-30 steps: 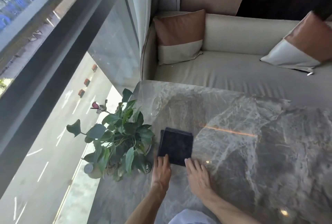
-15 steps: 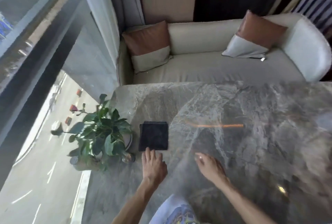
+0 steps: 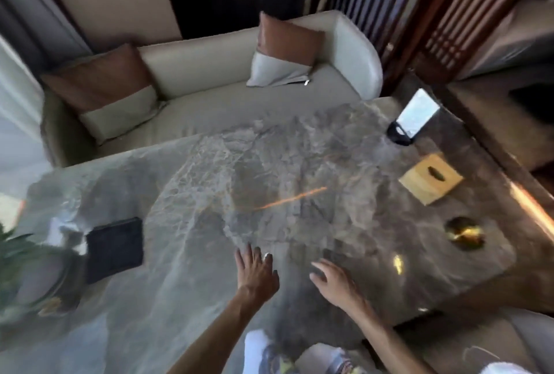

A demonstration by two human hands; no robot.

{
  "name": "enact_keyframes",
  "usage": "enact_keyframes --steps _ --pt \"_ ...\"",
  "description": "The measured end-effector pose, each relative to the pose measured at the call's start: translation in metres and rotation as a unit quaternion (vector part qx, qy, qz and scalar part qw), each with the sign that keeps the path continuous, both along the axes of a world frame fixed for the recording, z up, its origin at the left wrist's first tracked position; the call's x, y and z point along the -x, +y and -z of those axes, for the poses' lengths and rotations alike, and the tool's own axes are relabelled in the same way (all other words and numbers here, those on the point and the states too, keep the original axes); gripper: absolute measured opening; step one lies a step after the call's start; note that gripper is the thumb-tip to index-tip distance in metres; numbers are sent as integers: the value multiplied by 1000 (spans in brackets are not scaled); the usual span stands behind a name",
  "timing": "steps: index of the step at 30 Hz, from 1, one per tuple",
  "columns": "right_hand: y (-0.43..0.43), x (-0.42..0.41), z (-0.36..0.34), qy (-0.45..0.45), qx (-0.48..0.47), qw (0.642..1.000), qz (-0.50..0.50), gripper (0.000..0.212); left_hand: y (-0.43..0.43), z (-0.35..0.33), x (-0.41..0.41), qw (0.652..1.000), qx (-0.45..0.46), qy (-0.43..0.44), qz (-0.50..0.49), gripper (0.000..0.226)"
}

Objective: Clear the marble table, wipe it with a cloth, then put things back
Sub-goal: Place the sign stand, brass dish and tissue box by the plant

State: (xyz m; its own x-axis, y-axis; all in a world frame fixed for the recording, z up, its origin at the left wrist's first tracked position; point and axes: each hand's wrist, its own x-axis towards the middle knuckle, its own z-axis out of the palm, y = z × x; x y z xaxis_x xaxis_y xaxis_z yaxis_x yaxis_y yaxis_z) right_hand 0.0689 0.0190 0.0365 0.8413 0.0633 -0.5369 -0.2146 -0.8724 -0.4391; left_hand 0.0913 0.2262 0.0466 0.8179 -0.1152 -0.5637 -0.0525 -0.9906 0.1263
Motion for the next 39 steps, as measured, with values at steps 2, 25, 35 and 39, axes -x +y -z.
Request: enact_keyframes --steps 2,25,35,39 --pt "-54 -17 -5 -22 1 1000 0 45 -65 -6 -19 1000 21 6 -4 54" --pt "-396 -171 -73 -42 -110 979 164 20 -355 -37 -186 996 78 27 -23 42" --pt "-429 -394 -108 -153 -80 969 175 55 -431 -23 -360 952 206 40 -225 36" --pt "-423 -433 -76 -117 -112 968 191 84 -457 3 -403 930 256 64 -257 35"
